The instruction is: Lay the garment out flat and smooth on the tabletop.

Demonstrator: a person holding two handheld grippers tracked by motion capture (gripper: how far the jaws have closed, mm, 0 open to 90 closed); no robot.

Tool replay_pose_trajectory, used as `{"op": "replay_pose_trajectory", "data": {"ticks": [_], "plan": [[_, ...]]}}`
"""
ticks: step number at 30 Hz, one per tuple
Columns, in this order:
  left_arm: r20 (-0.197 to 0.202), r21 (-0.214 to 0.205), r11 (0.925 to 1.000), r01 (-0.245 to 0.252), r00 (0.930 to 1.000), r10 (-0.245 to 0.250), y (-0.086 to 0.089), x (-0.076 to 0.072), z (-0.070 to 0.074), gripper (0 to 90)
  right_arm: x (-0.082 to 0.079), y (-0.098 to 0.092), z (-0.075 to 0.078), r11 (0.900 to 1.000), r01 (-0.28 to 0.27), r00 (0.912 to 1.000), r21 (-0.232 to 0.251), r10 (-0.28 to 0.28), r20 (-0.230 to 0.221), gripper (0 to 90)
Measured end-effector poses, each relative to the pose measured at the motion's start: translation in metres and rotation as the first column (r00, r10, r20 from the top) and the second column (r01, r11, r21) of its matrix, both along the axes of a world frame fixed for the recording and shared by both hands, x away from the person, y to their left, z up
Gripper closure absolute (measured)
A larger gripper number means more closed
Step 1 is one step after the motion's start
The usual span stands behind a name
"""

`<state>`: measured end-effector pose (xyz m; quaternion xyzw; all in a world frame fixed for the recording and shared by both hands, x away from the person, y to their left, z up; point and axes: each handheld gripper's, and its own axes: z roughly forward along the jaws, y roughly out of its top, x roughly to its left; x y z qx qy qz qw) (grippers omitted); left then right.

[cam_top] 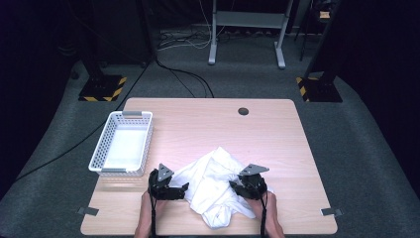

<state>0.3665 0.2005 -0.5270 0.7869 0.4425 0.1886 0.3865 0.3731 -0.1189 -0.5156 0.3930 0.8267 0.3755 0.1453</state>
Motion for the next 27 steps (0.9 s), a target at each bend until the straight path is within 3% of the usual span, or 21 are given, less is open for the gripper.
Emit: {"op": "replay_pose_trajectory", "data": {"ticks": [3,6,10,14,16,18,19,21,23,24,27], "plan": [[-0.023,0.070,0.9975,0.006,0.9997,-0.004,-0.007,0.002,-0.001,8.2,-0.007,-0.001,0.003,0.9998,-0.003,0.9999,-0.019,0.003,0.013,65.7],[-0.026,0.068,0.9977,0.006,0.9996,-0.004,-0.007,0.003,-0.002,7.9,-0.008,-0.003,0.008,0.9999,-0.013,0.9993,0.000,0.013,0.034,75.0],[-0.031,0.067,0.9978,0.000,0.9995,0.002,-0.007,0.003,-0.002,7.7,-0.004,-0.004,0.013,0.9984,-0.022,0.9989,-0.052,0.024,0.041,80.5],[-0.031,0.066,0.9979,0.000,0.9995,0.002,-0.007,0.003,-0.002,7.7,0.005,-0.021,0.031,0.9977,0.050,0.9954,-0.046,-0.046,0.084,80.7],[-0.033,0.063,0.9980,-0.001,0.9995,0.003,-0.007,0.004,-0.002,7.7,0.015,-0.032,0.033,0.9940,0.102,0.9932,-0.039,-0.100,0.059,76.1],[-0.034,0.063,0.9980,-0.001,0.9994,0.003,-0.007,0.004,-0.002,7.7,0.024,-0.036,0.027,0.9890,0.131,0.9913,-0.068,-0.132,-0.006,60.3],[-0.034,0.063,0.9980,-0.001,0.9994,0.003,-0.007,0.004,-0.002,7.7,0.023,-0.037,0.026,0.9873,0.140,0.9899,-0.074,-0.141,-0.006,56.1],[-0.033,0.063,0.9980,-0.002,0.9995,0.004,-0.007,0.003,-0.002,7.7,0.015,-0.038,0.032,0.9868,0.154,0.9875,-0.049,-0.152,0.041,46.6],[-0.033,0.063,0.9980,-0.004,0.9994,0.006,-0.007,0.004,-0.002,7.7,0.005,-0.035,0.041,0.9926,0.120,0.9897,0.016,-0.121,0.076,43.5],[-0.035,0.064,0.9979,-0.005,0.9994,0.007,-0.007,0.004,-0.002,7.7,0.001,-0.029,0.044,0.9954,0.092,0.9922,0.025,-0.094,0.082,41.5],[-0.031,0.065,0.9979,-0.005,0.9995,0.007,-0.007,0.003,-0.002,7.7,-0.004,-0.001,0.037,0.9993,-0.024,0.9994,-0.030,0.025,0.024,37.4]]}}
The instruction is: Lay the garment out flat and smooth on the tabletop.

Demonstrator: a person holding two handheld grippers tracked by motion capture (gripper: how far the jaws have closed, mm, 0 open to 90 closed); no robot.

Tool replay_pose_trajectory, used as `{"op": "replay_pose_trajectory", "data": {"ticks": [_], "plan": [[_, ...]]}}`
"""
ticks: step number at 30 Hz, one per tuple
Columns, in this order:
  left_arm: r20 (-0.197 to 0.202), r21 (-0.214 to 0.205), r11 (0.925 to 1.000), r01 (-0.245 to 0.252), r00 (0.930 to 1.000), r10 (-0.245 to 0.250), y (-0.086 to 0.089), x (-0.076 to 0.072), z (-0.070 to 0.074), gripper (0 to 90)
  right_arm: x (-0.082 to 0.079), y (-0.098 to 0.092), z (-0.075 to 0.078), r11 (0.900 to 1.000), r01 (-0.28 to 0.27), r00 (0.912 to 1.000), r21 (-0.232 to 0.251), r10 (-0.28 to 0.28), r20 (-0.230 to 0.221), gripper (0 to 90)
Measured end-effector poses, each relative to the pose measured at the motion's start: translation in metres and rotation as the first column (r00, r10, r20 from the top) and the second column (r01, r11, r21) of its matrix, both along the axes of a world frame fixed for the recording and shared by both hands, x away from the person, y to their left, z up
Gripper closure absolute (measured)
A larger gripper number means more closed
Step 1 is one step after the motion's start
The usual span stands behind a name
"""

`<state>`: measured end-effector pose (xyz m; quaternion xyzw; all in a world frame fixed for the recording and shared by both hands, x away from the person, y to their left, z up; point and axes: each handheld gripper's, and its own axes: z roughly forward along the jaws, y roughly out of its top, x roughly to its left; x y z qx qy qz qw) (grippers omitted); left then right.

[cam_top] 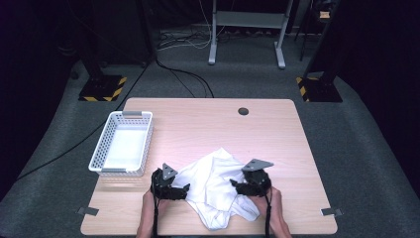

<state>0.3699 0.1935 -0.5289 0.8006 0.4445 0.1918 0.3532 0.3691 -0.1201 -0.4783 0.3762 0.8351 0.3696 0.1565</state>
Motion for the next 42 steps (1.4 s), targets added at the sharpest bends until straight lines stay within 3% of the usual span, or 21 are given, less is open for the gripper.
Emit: {"op": "replay_pose_trajectory", "data": {"ticks": [2,4,7,11,13,16,18,19,21,22,23,24,27,31,35,38,40,42], "plan": [[0.001,0.002,1.0000,0.001,1.0000,-0.001,0.000,0.000,0.000,7.8,0.000,0.017,-0.013,0.9970,-0.067,0.9967,-0.039,0.065,-0.050,44.3],[0.001,0.001,1.0000,0.001,1.0000,-0.001,0.000,0.000,0.000,7.8,0.002,0.025,-0.026,0.9939,-0.076,0.9939,-0.080,0.069,-0.085,51.7],[-0.001,-0.001,1.0000,0.001,1.0000,-0.001,0.000,0.000,0.000,7.8,0.002,0.022,-0.026,0.9969,-0.050,0.9974,-0.061,0.047,-0.054,75.9],[0.001,0.001,1.0000,0.000,1.0000,0.000,0.000,0.000,0.000,7.8,0.003,0.008,-0.018,0.9981,-0.008,1.0000,-0.061,0.008,0.000,89.8],[0.001,0.000,1.0000,0.000,1.0000,0.000,0.000,0.000,0.000,7.8,0.006,-0.003,-0.011,0.9987,0.020,0.9996,-0.047,-0.019,0.018,89.1],[0.001,0.000,1.0000,0.000,1.0000,0.000,0.000,0.000,0.000,7.8,0.008,-0.014,-0.001,0.9987,0.010,1.0000,0.051,-0.010,0.000,73.4],[0.001,0.000,1.0000,0.000,1.0000,0.000,0.000,0.000,0.000,7.8,0.006,-0.005,-0.002,0.9984,-0.025,0.9994,0.051,0.026,-0.022,59.7],[0.001,0.001,1.0000,0.000,1.0000,0.000,0.000,0.000,0.000,7.8,0.005,0.000,-0.005,0.9987,-0.035,0.9987,0.037,0.036,-0.035,58.9],[0.001,0.001,1.0000,0.000,1.0000,0.000,0.000,0.000,0.000,7.8,0.004,0.017,-0.017,0.9965,-0.081,0.9947,-0.021,0.080,-0.065,63.7],[0.001,0.001,1.0000,0.000,1.0000,0.000,0.000,0.000,0.000,7.8,0.003,0.024,-0.023,0.9942,-0.088,0.9942,-0.061,0.084,-0.067,71.7],[0.001,0.002,1.0000,0.001,1.0000,-0.001,0.000,0.000,0.000,7.9,0.002,0.028,-0.027,0.9919,-0.085,0.9955,-0.094,0.081,-0.049,77.1],[0.002,0.002,1.0000,0.000,1.0000,0.000,0.000,0.000,0.000,7.9,0.001,0.029,-0.028,0.9922,-0.081,0.9966,-0.095,0.079,-0.024,84.7],[0.003,0.005,1.0000,0.000,1.0000,0.000,0.000,-0.001,0.000,7.9,0.006,0.022,-0.024,0.9961,-0.049,0.9988,-0.073,0.048,-0.011,88.6],[0.004,0.007,1.0000,0.003,1.0000,-0.003,0.000,-0.001,0.000,8.0,0.014,0.001,-0.006,0.9975,0.034,0.9983,-0.063,-0.031,0.050,88.4],[0.004,0.008,1.0000,0.002,1.0000,-0.002,0.000,-0.001,0.000,7.9,0.024,-0.028,0.009,0.9870,0.153,0.9830,-0.050,-0.147,0.110,87.9],[0.015,0.015,0.9999,0.004,0.9999,-0.004,-0.001,-0.002,0.000,7.9,0.035,-0.045,0.006,0.9743,0.217,0.9734,-0.059,-0.212,0.088,83.1],[0.040,0.036,0.9994,0.002,0.9992,-0.004,-0.003,-0.004,0.001,7.9,0.038,-0.051,0.000,0.9763,0.215,0.9753,-0.026,-0.213,0.058,71.5],[0.056,0.038,0.9992,0.010,0.9983,-0.013,-0.003,-0.006,0.001,7.2,0.034,-0.049,-0.001,0.9840,0.176,0.9832,0.029,-0.177,0.043,64.4]]}}
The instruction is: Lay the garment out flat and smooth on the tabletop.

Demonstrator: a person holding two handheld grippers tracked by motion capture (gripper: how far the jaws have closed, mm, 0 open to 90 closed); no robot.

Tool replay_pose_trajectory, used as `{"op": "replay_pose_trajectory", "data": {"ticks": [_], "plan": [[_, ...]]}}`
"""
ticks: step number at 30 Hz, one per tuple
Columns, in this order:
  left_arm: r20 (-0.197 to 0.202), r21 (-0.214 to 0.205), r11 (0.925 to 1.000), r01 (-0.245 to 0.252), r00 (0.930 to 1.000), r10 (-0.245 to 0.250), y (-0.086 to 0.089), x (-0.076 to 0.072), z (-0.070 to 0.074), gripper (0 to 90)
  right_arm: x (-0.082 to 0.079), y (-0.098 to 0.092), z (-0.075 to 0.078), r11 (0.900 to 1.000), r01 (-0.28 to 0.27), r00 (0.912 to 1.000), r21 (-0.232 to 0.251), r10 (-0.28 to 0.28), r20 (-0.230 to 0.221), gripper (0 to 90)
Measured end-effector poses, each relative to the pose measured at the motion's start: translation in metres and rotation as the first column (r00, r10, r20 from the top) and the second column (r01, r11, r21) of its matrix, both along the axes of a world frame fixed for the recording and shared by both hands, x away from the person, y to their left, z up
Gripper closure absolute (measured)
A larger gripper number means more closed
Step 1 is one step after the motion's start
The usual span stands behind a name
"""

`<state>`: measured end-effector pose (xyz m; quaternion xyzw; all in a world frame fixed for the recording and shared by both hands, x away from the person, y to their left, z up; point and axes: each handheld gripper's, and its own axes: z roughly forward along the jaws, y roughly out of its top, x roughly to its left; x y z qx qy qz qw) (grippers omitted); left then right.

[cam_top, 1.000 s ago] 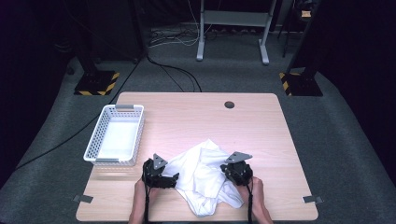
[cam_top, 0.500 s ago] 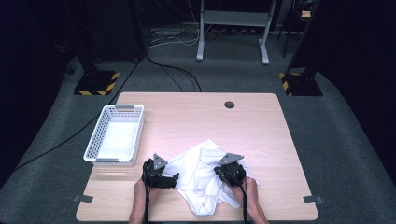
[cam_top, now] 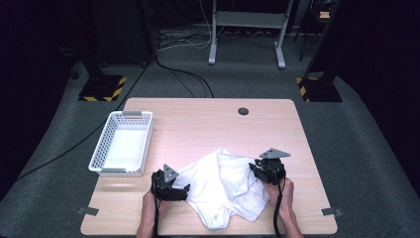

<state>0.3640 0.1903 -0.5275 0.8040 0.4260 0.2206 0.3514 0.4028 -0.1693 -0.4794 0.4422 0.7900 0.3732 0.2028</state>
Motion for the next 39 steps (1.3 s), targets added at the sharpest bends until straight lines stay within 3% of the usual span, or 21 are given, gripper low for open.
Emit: {"op": "replay_pose_trajectory", "data": {"ticks": [2,3,5,6,7,8,10,12,15,18,21,24,27,28,29,30,33,37,39], "plan": [[0.001,-0.019,0.9997,0.017,0.9999,-0.017,-0.002,-0.002,0.001,5.7,-0.006,0.010,-0.001,0.9991,-0.039,0.9992,0.019,0.039,-0.012,58.2],[0.009,-0.019,0.9997,0.018,0.9998,-0.018,-0.004,-0.003,0.003,5.0,-0.007,0.016,-0.004,0.9981,-0.062,0.9976,0.003,0.062,-0.031,57.9],[0.030,-0.055,0.9974,0.047,0.9985,-0.045,-0.012,-0.006,0.006,5.0,-0.008,0.026,-0.012,0.9951,-0.097,0.9933,-0.017,0.096,-0.065,59.6],[0.029,-0.059,0.9961,0.065,0.9975,-0.064,-0.017,-0.006,0.007,5.1,-0.007,0.031,-0.019,0.9930,-0.113,0.9901,-0.036,0.109,-0.088,61.9],[0.020,-0.038,0.9962,0.078,0.9968,-0.078,-0.023,-0.005,0.006,5.0,-0.007,0.037,-0.025,0.9911,-0.125,0.9872,-0.046,0.119,-0.106,64.0],[0.007,-0.013,0.9957,0.092,0.9958,-0.092,-0.028,-0.004,0.004,4.7,-0.008,0.041,-0.031,0.9902,-0.131,0.9871,-0.048,0.126,-0.098,66.3],[-0.017,-0.004,0.9940,0.110,0.9938,-0.110,-0.035,-0.002,0.001,4.0,-0.018,0.049,-0.033,0.9864,-0.149,0.9879,-0.070,0.145,-0.055,74.0],[0.000,0.027,0.9952,0.094,0.9955,-0.094,-0.039,-0.004,0.001,4.6,-0.025,0.051,-0.036,0.9858,-0.166,0.9847,-0.025,0.164,-0.057,77.1],[-0.002,0.015,0.9969,0.077,0.9970,-0.077,-0.038,-0.008,0.000,5.8,-0.033,0.048,-0.036,0.9840,-0.177,0.9830,-0.022,0.175,-0.055,80.3],[0.009,0.022,0.9965,0.080,0.9967,-0.080,-0.038,-0.010,0.000,6.4,-0.031,0.044,-0.029,0.9857,-0.160,0.9864,-0.054,0.157,-0.048,84.0],[-0.009,0.013,0.9964,0.083,0.9965,-0.083,-0.037,-0.008,0.000,6.4,-0.024,0.038,-0.022,0.9895,-0.131,0.9911,-0.060,0.130,-0.030,84.5],[-0.032,-0.007,0.9965,0.083,0.9960,-0.083,-0.036,-0.005,-0.001,6.4,-0.011,0.021,-0.002,0.9970,-0.042,0.9982,-0.066,0.044,0.039,84.6],[-0.031,-0.007,0.9966,0.083,0.9961,-0.083,-0.036,-0.005,-0.001,6.4,-0.002,0.006,0.001,0.9966,0.031,0.9980,-0.076,-0.027,0.057,84.0],[-0.031,-0.007,0.9966,0.083,0.9961,-0.083,-0.036,-0.005,-0.001,6.4,0.005,-0.004,-0.004,0.9954,0.065,0.9976,-0.070,-0.064,0.025,82.6],[-0.031,-0.007,0.9966,0.083,0.9961,-0.083,-0.036,-0.005,-0.001,6.4,0.005,-0.004,-0.004,0.9954,0.065,0.9976,-0.070,-0.064,0.025,82.6],[-0.031,-0.007,0.9966,0.083,0.9961,-0.083,-0.036,-0.005,-0.001,6.4,0.011,-0.010,-0.010,0.9945,0.077,0.9969,-0.072,-0.078,-0.014,80.9],[-0.032,-0.007,0.9965,0.083,0.9960,-0.083,-0.036,-0.005,-0.001,6.4,0.014,-0.016,-0.022,0.9916,0.083,0.9924,-0.099,-0.091,-0.083,68.3],[-0.034,-0.009,0.9964,0.085,0.9958,-0.085,-0.036,-0.005,-0.001,6.5,-0.001,-0.017,-0.004,0.9955,0.092,0.9952,-0.024,-0.093,-0.033,48.0],[-0.035,-0.011,0.9964,0.084,0.9958,-0.085,-0.035,-0.005,-0.001,6.5,-0.010,-0.014,0.009,0.9978,0.050,0.9987,0.042,-0.050,-0.005,43.3]]}}
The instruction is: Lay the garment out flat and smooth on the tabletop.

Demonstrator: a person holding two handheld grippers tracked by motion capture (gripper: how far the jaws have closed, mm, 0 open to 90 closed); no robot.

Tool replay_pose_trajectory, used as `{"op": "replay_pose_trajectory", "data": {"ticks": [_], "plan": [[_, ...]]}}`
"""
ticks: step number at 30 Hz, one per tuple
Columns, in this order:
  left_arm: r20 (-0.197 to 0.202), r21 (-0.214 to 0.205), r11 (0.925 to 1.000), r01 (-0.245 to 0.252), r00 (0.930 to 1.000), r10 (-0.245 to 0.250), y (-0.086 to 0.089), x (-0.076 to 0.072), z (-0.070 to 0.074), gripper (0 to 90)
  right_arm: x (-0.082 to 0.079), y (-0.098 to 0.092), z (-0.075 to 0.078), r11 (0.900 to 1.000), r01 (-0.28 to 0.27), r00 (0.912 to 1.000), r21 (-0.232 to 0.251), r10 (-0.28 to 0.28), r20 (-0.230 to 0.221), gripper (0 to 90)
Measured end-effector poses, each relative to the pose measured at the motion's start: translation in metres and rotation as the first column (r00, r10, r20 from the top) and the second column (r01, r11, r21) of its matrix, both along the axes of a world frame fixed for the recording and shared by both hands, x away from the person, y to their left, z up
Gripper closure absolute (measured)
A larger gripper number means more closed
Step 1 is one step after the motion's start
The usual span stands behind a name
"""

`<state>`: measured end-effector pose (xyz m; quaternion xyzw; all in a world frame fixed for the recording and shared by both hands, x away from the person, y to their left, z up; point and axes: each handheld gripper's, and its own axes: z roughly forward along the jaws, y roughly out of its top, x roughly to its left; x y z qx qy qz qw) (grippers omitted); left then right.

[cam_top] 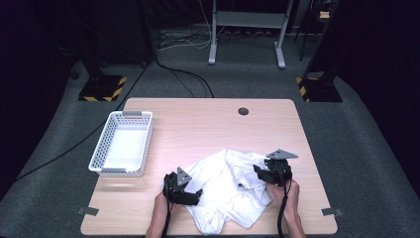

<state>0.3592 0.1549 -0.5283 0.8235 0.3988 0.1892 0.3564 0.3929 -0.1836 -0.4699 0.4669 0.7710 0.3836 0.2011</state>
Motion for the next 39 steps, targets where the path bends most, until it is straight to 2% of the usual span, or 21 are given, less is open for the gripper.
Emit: {"op": "replay_pose_trajectory", "data": {"ticks": [1,2,3,4,5,6,7,8,9,11,15,17,21,22,24,26,30,32,35,36,39], "plan": [[0.000,0.000,1.0000,0.000,1.0000,0.000,0.000,0.000,0.000,6.5,-0.002,0.004,0.003,0.9996,-0.027,0.9996,0.009,0.027,-0.010,39.2],[0.001,0.001,1.0000,0.000,1.0000,0.000,0.000,0.000,0.000,6.5,-0.002,0.011,0.002,0.9983,-0.058,0.9971,0.000,0.058,-0.050,35.6],[0.001,0.001,1.0000,0.000,1.0000,0.000,0.000,0.000,0.000,6.5,0.000,0.018,-0.003,0.9956,-0.090,0.9900,-0.027,0.086,-0.112,34.8],[0.001,0.000,1.0000,-0.001,1.0000,0.001,0.000,0.000,0.000,6.5,0.001,0.024,-0.011,0.9921,-0.110,0.9816,-0.060,0.099,-0.163,39.4],[0.001,0.000,1.0000,-0.001,1.0000,0.001,0.000,0.000,0.000,6.5,0.003,0.027,-0.019,0.9882,-0.123,0.9749,-0.092,0.103,-0.197,48.5],[0.001,0.000,1.0000,-0.001,1.0000,0.001,0.000,0.000,0.000,6.5,0.004,0.027,-0.026,0.9863,-0.120,0.9726,-0.113,0.094,-0.213,56.4],[0.001,0.000,1.0000,-0.001,1.0000,0.001,0.000,0.000,0.000,6.5,0.005,0.025,-0.031,0.9888,-0.112,0.9726,-0.099,0.089,-0.215,60.2],[0.001,0.001,1.0000,0.000,1.0000,0.000,0.000,0.000,0.000,6.5,0.005,0.021,-0.033,0.9925,-0.107,0.9738,-0.060,0.092,-0.208,68.6],[0.000,0.001,1.0000,0.001,1.0000,-0.001,0.000,0.000,0.000,6.5,0.007,0.015,-0.032,0.9950,-0.092,0.9792,-0.040,0.083,-0.185,78.5],[0.000,0.001,1.0000,0.001,1.0000,-0.001,0.000,0.000,0.000,6.6,0.009,0.011,-0.030,0.9959,-0.071,0.9842,-0.056,0.060,-0.167,84.7],[-0.001,-0.002,1.0000,-0.001,1.0000,0.001,0.000,0.000,0.000,6.6,0.015,0.001,-0.019,0.9957,-0.032,0.9930,-0.087,0.021,-0.117,86.4],[0.000,0.000,1.0000,0.000,1.0000,0.000,0.000,0.000,0.000,6.6,0.020,-0.005,-0.012,0.9940,-0.002,0.9970,-0.109,-0.007,-0.077,86.6],[0.000,0.000,1.0000,0.001,1.0000,-0.001,0.000,0.000,0.000,6.6,0.032,-0.014,-0.005,0.9923,0.035,0.9982,-0.119,-0.041,-0.044,86.7],[0.000,0.000,1.0000,0.001,1.0000,-0.001,0.000,0.000,0.000,6.6,0.039,-0.020,-0.003,0.9862,0.077,0.9970,-0.146,-0.077,0.000,86.4],[0.000,0.000,1.0000,0.001,1.0000,-0.001,0.000,0.000,0.000,6.6,0.043,-0.025,-0.003,0.9852,0.108,0.9941,-0.132,-0.106,0.023,83.1],[0.000,0.000,1.0000,0.000,1.0000,0.000,0.000,0.000,0.000,6.6,0.044,-0.030,-0.006,0.9838,0.128,0.9917,-0.126,-0.129,0.004,75.4],[-0.001,-0.001,1.0000,0.000,1.0000,0.000,0.000,0.000,0.000,6.6,0.041,-0.041,-0.011,0.9839,0.165,0.9853,-0.070,-0.167,-0.035,55.0],[0.000,-0.002,1.0000,0.000,1.0000,0.000,0.000,0.000,0.000,6.6,0.043,-0.043,-0.016,0.9816,0.174,0.9812,-0.078,-0.180,-0.070,49.7],[0.000,-0.001,1.0000,0.001,1.0000,-0.001,0.000,0.000,0.000,6.6,0.048,-0.041,-0.028,0.9830,0.144,0.9811,-0.114,-0.157,-0.113,58.8],[0.000,0.001,1.0000,0.001,1.0000,-0.001,0.000,0.000,0.000,6.6,0.050,-0.040,-0.031,0.9814,0.140,0.9817,-0.131,-0.155,-0.111,63.4],[0.000,-0.001,1.0000,-0.002,1.0000,0.002,0.000,0.000,0.000,6.7,0.056,-0.043,-0.035,0.9796,0.149,0.9824,-0.135,-0.162,-0.093,72.8]]}}
